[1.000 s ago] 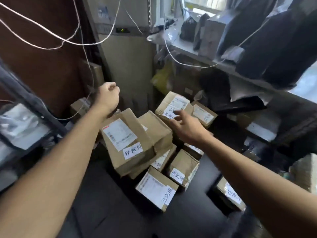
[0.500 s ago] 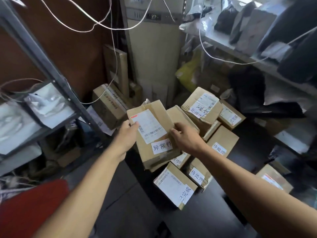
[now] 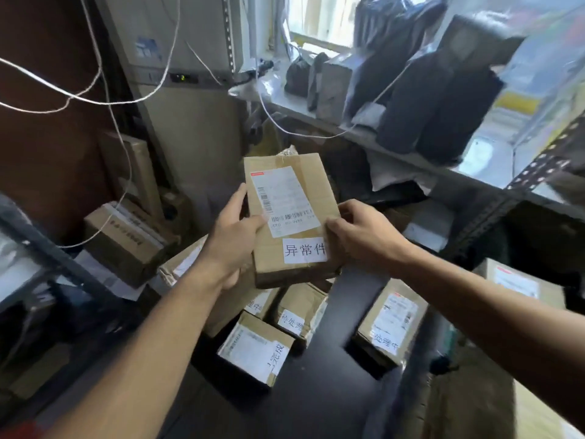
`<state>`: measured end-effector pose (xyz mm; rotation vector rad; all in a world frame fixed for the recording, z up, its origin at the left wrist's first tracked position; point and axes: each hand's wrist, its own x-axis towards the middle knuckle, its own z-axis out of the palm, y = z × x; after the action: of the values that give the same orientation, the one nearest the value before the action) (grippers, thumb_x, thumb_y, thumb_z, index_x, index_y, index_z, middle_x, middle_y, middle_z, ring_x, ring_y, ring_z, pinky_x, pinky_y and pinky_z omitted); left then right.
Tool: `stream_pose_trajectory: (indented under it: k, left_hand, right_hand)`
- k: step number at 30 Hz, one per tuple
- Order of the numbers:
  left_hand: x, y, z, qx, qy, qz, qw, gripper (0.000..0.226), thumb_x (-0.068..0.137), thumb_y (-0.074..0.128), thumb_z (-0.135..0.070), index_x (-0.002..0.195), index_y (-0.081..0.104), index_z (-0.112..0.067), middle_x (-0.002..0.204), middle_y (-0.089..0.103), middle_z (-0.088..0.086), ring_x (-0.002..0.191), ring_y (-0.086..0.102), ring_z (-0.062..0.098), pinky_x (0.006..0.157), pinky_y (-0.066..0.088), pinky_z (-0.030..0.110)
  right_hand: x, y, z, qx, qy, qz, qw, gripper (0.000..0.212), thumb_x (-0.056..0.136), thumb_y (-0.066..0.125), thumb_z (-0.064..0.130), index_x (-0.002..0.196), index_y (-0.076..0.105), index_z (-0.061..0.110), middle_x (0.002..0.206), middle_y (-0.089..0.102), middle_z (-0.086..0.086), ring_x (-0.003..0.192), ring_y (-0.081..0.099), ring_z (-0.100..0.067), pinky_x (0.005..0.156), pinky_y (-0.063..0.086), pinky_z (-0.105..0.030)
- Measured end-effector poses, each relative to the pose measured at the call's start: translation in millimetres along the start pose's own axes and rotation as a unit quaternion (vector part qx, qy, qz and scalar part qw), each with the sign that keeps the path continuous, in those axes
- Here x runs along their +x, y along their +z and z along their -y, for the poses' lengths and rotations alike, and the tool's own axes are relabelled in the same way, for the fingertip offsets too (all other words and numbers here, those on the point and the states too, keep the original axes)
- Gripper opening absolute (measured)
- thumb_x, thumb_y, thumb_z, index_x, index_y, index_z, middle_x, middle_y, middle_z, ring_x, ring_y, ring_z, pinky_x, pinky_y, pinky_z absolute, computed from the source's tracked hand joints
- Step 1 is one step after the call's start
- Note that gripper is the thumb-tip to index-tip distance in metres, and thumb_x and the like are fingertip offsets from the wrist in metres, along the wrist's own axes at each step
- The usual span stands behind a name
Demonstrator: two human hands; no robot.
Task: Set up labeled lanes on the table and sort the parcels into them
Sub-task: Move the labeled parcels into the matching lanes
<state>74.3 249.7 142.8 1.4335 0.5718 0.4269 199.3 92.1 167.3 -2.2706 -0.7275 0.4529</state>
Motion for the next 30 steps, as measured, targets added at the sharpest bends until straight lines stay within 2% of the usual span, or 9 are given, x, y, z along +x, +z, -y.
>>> stream_pose_trajectory:
  k: [2, 5, 8, 10, 14, 18, 21, 25, 30]
  left_hand:
    - [-11.6, 39.4, -14.8, -0.016, 0.016, 0.040, 0.999, 0.055, 0.098, 0.047, -0.008, 0.145, 0.038, -0.035, 0.119, 0.068, -0.008, 0.106, 0.068, 0.015, 0.088, 0.057, 0.042]
    - [-31.3, 102.2, -35.2, -0.009, 0.055, 0.082, 0.995, 0.054, 0.097, 0.049, -0.007, 0.142, 0.041, -0.037, 0.114, 0.066, -0.015, 0.106, 0.067, 0.012, 0.090, 0.056, 0.037]
    - [-55.0, 172.2, -52.7, 0.023, 0.086, 0.120, 0.989, 0.064, 0.094, 0.054, -0.013, 0.151, 0.027, -0.024, 0.141, 0.051, -0.011, 0.125, 0.053, 0.012, 0.101, 0.049, 0.039]
    - [-73.4, 220.7, -61.2, 0.021, 0.090, 0.144, 0.985, 0.068, 0.093, 0.058, -0.017, 0.151, 0.022, -0.021, 0.149, 0.044, -0.002, 0.126, 0.052, 0.014, 0.098, 0.052, 0.038]
    - [-112.6, 306.6, -74.2, -0.007, 0.063, 0.186, 0.981, 0.040, 0.092, 0.063, -0.021, 0.126, 0.042, -0.022, 0.114, 0.064, -0.002, 0.096, 0.069, 0.014, 0.077, 0.060, 0.036]
    - [-146.5, 379.1, -69.5, 0.008, 0.043, 0.251, 0.967, 0.038, 0.092, 0.062, -0.018, 0.127, 0.048, -0.016, 0.116, 0.066, 0.001, 0.098, 0.069, 0.018, 0.078, 0.060, 0.039]
    - [-162.4, 417.4, -51.8, 0.082, 0.049, 0.278, 0.956, 0.025, 0.087, 0.062, -0.015, 0.111, 0.055, -0.020, 0.111, 0.067, -0.001, 0.098, 0.067, 0.018, 0.084, 0.058, 0.038]
    - [-163.7, 456.8, -10.4, 0.245, 0.050, 0.313, 0.916, 0.035, 0.070, 0.060, -0.030, 0.104, 0.063, -0.018, 0.105, 0.070, 0.000, 0.097, 0.067, 0.021, 0.085, 0.057, 0.042]
    - [-166.1, 492.7, 26.2, 0.443, 0.059, 0.324, 0.834, 0.015, 0.089, 0.053, -0.011, 0.099, 0.061, -0.002, 0.102, 0.065, 0.011, 0.094, 0.061, 0.029, 0.073, 0.051, 0.033]
  right_hand:
    - [-24.2, -43.5, -13.0, -0.003, 0.006, -0.039, 0.999, 0.020, 0.095, 0.054, 0.031, 0.108, 0.061, 0.018, 0.106, 0.070, 0.003, 0.097, 0.067, -0.016, 0.087, 0.055, -0.037]
    - [-70.6, -106.8, -40.1, 0.009, 0.019, -0.090, 0.996, 0.024, 0.096, 0.054, 0.027, 0.112, 0.066, 0.015, 0.107, 0.072, 0.000, 0.097, 0.068, -0.019, 0.089, 0.056, -0.042]
    - [-128.9, -165.6, -71.2, 0.046, 0.041, -0.142, 0.988, 0.025, 0.096, 0.052, 0.023, 0.112, 0.069, 0.013, 0.104, 0.074, 0.001, 0.093, 0.071, -0.016, 0.088, 0.058, -0.042]
    - [-169.0, -200.0, -91.2, 0.048, 0.050, -0.194, 0.978, 0.027, 0.094, 0.052, 0.023, 0.106, 0.071, 0.008, 0.100, 0.075, -0.004, 0.091, 0.072, -0.020, 0.085, 0.058, -0.045]
    - [-232.5, -251.7, -129.3, 0.048, 0.079, -0.295, 0.951, 0.027, 0.095, 0.052, 0.024, 0.104, 0.071, 0.007, 0.101, 0.075, -0.008, 0.096, 0.070, -0.027, 0.085, 0.054, -0.045]
    - [-283.8, -282.5, -178.2, 0.052, 0.123, -0.353, 0.926, 0.028, 0.094, 0.052, 0.026, 0.109, 0.071, 0.012, 0.100, 0.074, -0.002, 0.095, 0.070, -0.024, 0.092, 0.054, -0.047]
    - [-308.1, -283.5, -217.9, 0.059, 0.160, -0.372, 0.913, 0.019, 0.095, 0.053, 0.022, 0.101, 0.071, 0.018, 0.097, 0.074, 0.000, 0.094, 0.070, -0.023, 0.090, 0.055, -0.045]
    - [-321.2, -267.6, -274.1, 0.068, 0.218, -0.373, 0.899, 0.019, 0.088, 0.053, 0.028, 0.089, 0.070, 0.020, 0.093, 0.075, -0.001, 0.092, 0.068, -0.025, 0.087, 0.055, -0.043]
    - [-318.6, -236.7, -328.8, 0.080, 0.273, -0.326, 0.901, 0.022, 0.095, 0.048, 0.018, 0.100, 0.070, 0.017, 0.096, 0.070, -0.001, 0.092, 0.063, -0.021, 0.078, 0.051, -0.034]
